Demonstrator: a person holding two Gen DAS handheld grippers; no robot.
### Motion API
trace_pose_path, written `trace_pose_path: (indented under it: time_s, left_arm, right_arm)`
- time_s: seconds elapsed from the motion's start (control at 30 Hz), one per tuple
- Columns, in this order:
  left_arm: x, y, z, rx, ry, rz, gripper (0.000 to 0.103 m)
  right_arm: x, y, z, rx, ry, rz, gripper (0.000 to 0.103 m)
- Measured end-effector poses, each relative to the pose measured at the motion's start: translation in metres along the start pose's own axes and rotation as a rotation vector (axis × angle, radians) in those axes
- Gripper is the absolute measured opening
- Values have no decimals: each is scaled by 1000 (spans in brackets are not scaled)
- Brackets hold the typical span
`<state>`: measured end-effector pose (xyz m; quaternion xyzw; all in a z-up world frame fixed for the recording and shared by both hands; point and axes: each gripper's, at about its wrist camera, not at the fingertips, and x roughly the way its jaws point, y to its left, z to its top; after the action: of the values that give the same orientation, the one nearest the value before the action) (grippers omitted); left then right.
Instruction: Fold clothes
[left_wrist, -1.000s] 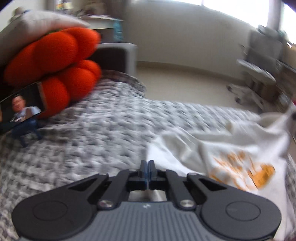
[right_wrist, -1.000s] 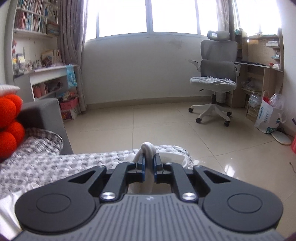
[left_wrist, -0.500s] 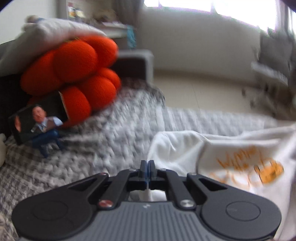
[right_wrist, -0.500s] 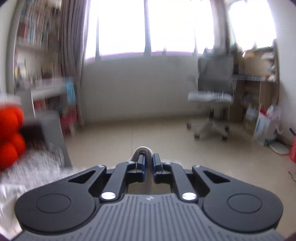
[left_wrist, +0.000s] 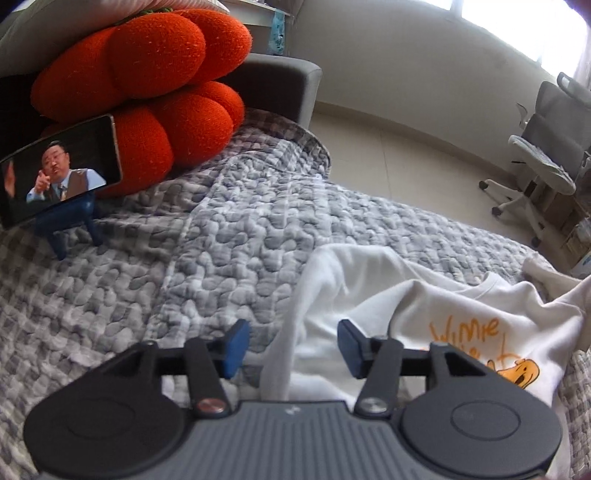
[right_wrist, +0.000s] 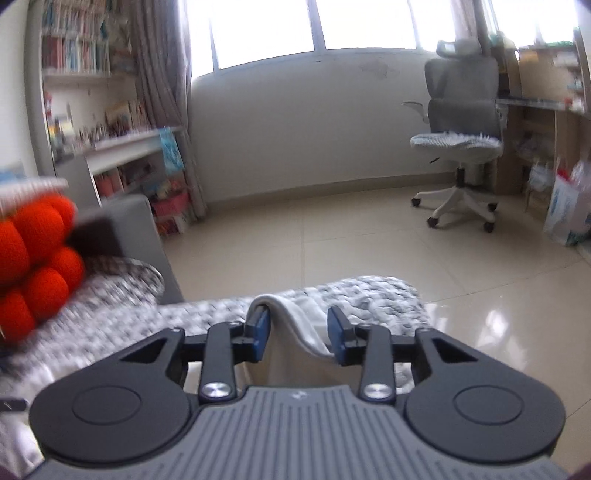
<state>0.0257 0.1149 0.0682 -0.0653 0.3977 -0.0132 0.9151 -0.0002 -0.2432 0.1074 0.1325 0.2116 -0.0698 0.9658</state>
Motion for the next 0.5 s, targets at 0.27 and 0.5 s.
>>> trace_pose_path:
  time_s: [0.27, 0.5]
  left_arm:
    - [19, -14, -1, 21, 40, -23, 54]
    - [11, -15, -1, 34, -9, 15, 2]
  right_arm:
    - [1, 4, 1, -22, 19, 8, 42]
    - [13, 21, -12, -193, 96, -49, 12]
